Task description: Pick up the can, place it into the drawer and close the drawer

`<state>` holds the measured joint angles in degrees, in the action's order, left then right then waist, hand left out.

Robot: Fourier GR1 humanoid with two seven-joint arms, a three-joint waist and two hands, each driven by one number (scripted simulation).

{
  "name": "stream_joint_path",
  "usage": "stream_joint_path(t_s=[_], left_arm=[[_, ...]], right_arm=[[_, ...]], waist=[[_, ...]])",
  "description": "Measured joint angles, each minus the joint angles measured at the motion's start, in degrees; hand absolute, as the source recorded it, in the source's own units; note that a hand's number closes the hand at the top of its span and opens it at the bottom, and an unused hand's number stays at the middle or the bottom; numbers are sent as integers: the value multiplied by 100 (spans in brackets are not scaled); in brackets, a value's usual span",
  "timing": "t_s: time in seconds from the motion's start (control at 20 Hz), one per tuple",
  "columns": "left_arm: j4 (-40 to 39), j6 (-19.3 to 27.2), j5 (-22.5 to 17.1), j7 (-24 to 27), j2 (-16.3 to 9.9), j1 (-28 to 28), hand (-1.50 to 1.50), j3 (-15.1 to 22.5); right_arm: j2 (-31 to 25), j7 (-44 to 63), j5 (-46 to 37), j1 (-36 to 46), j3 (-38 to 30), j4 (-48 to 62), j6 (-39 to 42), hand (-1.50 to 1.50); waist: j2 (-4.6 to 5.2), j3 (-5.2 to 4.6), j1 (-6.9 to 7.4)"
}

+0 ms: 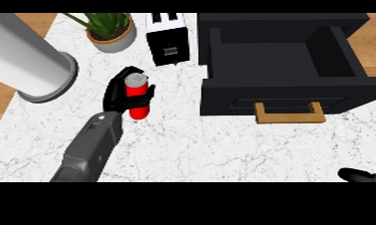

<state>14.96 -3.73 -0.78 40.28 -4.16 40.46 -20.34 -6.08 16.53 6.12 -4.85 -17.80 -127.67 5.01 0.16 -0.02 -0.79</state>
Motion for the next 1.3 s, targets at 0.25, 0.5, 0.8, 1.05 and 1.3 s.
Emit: stream_joint_path(t_s=[0.25,0.5,0.8,1.05,1.3], left_arm=[[487,269,-99,-592,259,330,150,250],[1248,507,-199,-1268,368,531,150,747],[2282,885,-618,-2527,404,953,150,1373],[3062,1341,-854,-3518,412,1317,150,1796],[3681,1904,-962,-4404,405,1727,150,2345]], right_arm=[[-17,186,-24,-1,-20,-214,-56,-150],[-78,146,-34,30,-128,-90,-36,-150],[-59,128,-10,-33,-157,-117,-8,-150],[-37,202,-77,49,-88,-136,-56,-150],[-30,216,-70,30,-121,-170,-62,-150]], waist=[[-33,3,51],[-54,6,95],[-69,7,93],[-51,6,76],[-44,4,47]])
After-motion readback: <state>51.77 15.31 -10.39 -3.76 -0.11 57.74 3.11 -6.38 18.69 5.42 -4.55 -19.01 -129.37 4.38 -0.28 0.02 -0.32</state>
